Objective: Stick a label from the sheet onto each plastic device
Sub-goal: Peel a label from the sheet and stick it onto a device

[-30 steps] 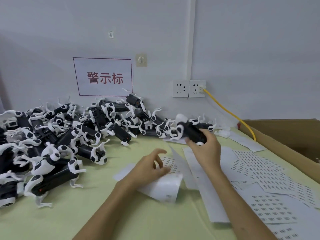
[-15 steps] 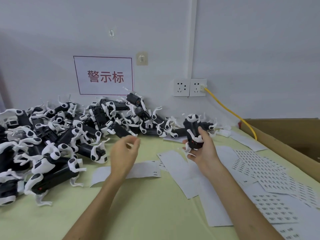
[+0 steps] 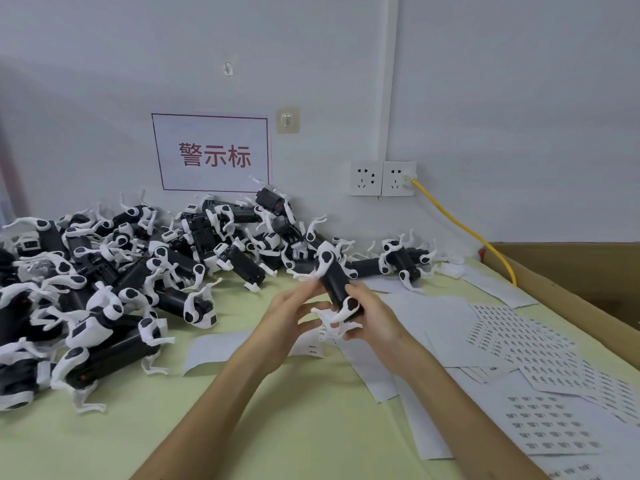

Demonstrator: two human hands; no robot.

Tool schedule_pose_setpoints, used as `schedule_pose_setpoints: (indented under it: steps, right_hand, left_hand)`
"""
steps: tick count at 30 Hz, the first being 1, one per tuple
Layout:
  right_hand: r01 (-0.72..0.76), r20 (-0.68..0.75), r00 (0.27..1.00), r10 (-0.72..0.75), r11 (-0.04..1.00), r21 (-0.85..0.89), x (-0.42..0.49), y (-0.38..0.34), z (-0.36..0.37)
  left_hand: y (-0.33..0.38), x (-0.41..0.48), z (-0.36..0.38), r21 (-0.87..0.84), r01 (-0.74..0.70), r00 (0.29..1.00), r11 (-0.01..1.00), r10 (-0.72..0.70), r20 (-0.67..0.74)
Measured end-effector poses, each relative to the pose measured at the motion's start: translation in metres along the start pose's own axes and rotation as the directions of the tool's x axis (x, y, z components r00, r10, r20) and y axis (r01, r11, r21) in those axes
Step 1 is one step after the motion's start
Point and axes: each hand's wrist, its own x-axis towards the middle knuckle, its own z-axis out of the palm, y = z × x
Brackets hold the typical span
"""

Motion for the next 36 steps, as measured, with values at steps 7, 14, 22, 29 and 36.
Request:
schedule_pose_setpoints:
  steps: [7,14,22,29,36]
  right_hand:
    - [0.125,0.014,0.992,-0.124,0.983,-0.133,-0.001,0.005,0.007]
    - [0.149,-0.005,0.989,-0.149,0.989,-0.016,0.000,0.004,0.006]
    - [0.043,-0.072,0.997,-0.041,0.999,0.017,0.002,0.002,0.002]
    - [0.039,-0.012,0.999,-0.037,0.989,0.141,0.002,-0.002,-0.007]
    - [0.099,0.050,0.993,-0.110,0.979,0.177,0.000,-0.004,-0.005]
  left_hand:
    - [-0.003,-0.002,0.005,-0.117,0.046,0.998,0.992,-0.049,-0.025]
    - [-0.003,-0.003,0.002,-0.029,0.008,1.000,1.000,-0.008,0.025]
    - [-0.005,-0.005,0.010,0.162,-0.089,0.995,0.983,0.080,0.059]
    - [-0.003,-0.007,0.005,0.050,-0.069,0.990,0.996,0.062,0.125]
    - [0.004,-0.007,0.003,-0.088,-0.014,0.999,0.996,0.017,0.042]
